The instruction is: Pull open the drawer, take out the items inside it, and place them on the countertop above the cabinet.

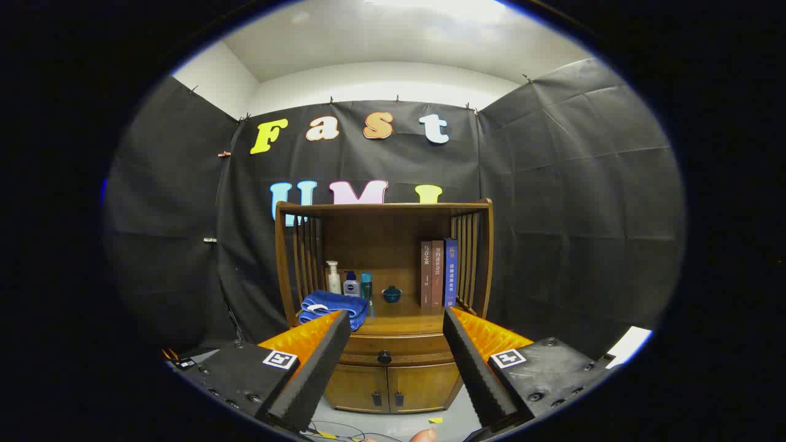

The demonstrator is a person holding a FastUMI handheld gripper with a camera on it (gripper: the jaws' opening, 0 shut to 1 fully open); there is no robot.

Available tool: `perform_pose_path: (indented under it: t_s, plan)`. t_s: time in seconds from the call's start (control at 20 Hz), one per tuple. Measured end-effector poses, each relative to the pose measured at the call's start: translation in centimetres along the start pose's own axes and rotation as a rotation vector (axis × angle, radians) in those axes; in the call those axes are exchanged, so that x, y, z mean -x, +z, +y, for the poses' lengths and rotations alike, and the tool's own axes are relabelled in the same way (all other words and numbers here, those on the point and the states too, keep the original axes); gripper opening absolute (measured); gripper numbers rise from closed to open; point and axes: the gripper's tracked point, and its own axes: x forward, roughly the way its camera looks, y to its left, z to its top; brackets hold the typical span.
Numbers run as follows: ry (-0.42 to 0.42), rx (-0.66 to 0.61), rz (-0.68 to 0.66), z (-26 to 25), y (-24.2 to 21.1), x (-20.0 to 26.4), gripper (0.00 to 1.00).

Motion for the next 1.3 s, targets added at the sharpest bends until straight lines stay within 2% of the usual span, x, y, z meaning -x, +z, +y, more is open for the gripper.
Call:
perform_pose_path:
  t_s: [0.85,1.3]
  plan:
    - [0.031,0.006,-0.008,0.9,-0.3,0.3,0.98]
    - [0.065,-0.013,-0.04,1.9,-1.8,-3.1,0.98]
